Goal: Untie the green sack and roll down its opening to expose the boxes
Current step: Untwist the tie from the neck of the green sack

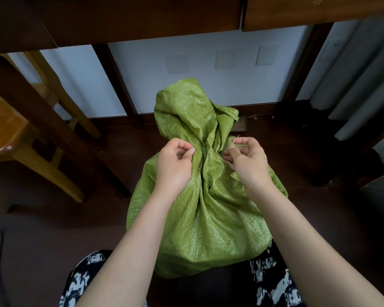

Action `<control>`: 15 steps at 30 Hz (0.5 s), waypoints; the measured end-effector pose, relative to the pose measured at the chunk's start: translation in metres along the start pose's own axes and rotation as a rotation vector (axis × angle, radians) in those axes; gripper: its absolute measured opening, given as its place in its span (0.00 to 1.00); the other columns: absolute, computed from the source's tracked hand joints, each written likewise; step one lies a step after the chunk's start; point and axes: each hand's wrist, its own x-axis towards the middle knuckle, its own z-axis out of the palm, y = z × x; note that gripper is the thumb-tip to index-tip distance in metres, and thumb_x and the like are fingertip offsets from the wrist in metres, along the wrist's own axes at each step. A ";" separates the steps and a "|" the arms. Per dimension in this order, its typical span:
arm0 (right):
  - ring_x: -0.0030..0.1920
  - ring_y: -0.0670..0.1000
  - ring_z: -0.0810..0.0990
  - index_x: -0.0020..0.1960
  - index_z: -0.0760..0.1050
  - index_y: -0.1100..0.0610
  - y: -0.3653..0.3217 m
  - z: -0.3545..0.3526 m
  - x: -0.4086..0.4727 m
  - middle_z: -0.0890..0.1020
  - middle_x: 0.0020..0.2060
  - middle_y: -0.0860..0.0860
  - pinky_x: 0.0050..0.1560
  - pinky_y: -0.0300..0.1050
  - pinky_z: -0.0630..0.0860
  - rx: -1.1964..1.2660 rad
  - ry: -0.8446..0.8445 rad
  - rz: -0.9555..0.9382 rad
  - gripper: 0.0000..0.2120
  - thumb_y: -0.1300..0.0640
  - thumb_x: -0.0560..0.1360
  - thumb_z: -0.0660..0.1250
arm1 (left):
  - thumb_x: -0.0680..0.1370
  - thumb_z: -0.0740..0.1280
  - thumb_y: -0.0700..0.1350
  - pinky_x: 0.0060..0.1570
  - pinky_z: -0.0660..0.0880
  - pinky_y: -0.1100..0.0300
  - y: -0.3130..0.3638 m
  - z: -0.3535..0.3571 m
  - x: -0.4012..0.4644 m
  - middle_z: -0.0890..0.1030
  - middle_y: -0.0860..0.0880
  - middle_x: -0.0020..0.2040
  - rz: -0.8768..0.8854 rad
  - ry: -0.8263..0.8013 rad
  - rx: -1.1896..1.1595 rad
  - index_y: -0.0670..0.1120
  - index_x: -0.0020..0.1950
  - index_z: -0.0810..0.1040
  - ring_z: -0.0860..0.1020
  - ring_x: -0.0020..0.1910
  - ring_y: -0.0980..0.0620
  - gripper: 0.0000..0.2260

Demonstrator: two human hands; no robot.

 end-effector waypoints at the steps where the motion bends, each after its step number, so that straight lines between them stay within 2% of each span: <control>1: 0.39 0.45 0.82 0.54 0.70 0.54 0.000 -0.001 0.001 0.83 0.46 0.55 0.41 0.37 0.79 -0.030 -0.010 0.003 0.05 0.61 0.79 0.62 | 0.77 0.66 0.40 0.30 0.68 0.77 0.000 0.000 0.000 0.80 0.51 0.42 -0.002 0.000 0.000 0.45 0.46 0.78 0.74 0.34 0.59 0.02; 5: 0.40 0.51 0.83 0.59 0.62 0.50 0.000 -0.004 0.000 0.78 0.46 0.51 0.48 0.57 0.82 -0.159 0.063 -0.127 0.17 0.58 0.76 0.66 | 0.77 0.66 0.40 0.31 0.68 0.78 -0.001 0.001 0.001 0.79 0.51 0.43 -0.002 0.005 0.011 0.45 0.46 0.78 0.74 0.36 0.60 0.02; 7: 0.48 0.55 0.80 0.57 0.60 0.51 -0.001 -0.002 -0.006 0.74 0.51 0.52 0.52 0.58 0.79 -0.211 0.069 -0.194 0.21 0.53 0.73 0.70 | 0.77 0.67 0.40 0.31 0.68 0.78 -0.002 0.002 0.001 0.80 0.51 0.43 -0.005 0.008 0.020 0.46 0.46 0.78 0.74 0.36 0.59 0.02; 10: 0.59 0.54 0.69 0.57 0.63 0.50 0.002 0.003 -0.015 0.66 0.55 0.50 0.61 0.57 0.72 -0.480 0.044 -0.368 0.26 0.43 0.68 0.72 | 0.77 0.67 0.40 0.30 0.68 0.77 -0.002 0.003 0.002 0.79 0.52 0.41 0.004 0.015 0.020 0.46 0.45 0.78 0.73 0.34 0.60 0.02; 11: 0.60 0.55 0.69 0.58 0.65 0.49 0.003 0.005 -0.016 0.66 0.56 0.50 0.62 0.56 0.71 -0.512 0.010 -0.372 0.25 0.41 0.68 0.72 | 0.77 0.67 0.40 0.30 0.68 0.76 -0.003 0.003 0.002 0.79 0.51 0.40 0.004 0.018 0.017 0.46 0.45 0.78 0.73 0.34 0.59 0.03; 13: 0.57 0.55 0.74 0.58 0.69 0.47 0.004 0.006 -0.013 0.68 0.56 0.50 0.58 0.51 0.74 -0.446 -0.021 -0.271 0.17 0.45 0.72 0.70 | 0.77 0.66 0.39 0.33 0.70 0.73 -0.004 0.002 0.002 0.80 0.48 0.41 -0.018 0.036 -0.015 0.46 0.44 0.78 0.74 0.34 0.57 0.03; 15: 0.48 0.51 0.80 0.53 0.75 0.50 0.005 0.005 -0.008 0.78 0.50 0.50 0.51 0.45 0.79 -0.246 -0.011 -0.105 0.05 0.55 0.77 0.67 | 0.77 0.66 0.39 0.37 0.72 0.64 -0.005 0.000 0.003 0.82 0.45 0.43 -0.047 0.065 -0.053 0.46 0.45 0.78 0.76 0.36 0.54 0.03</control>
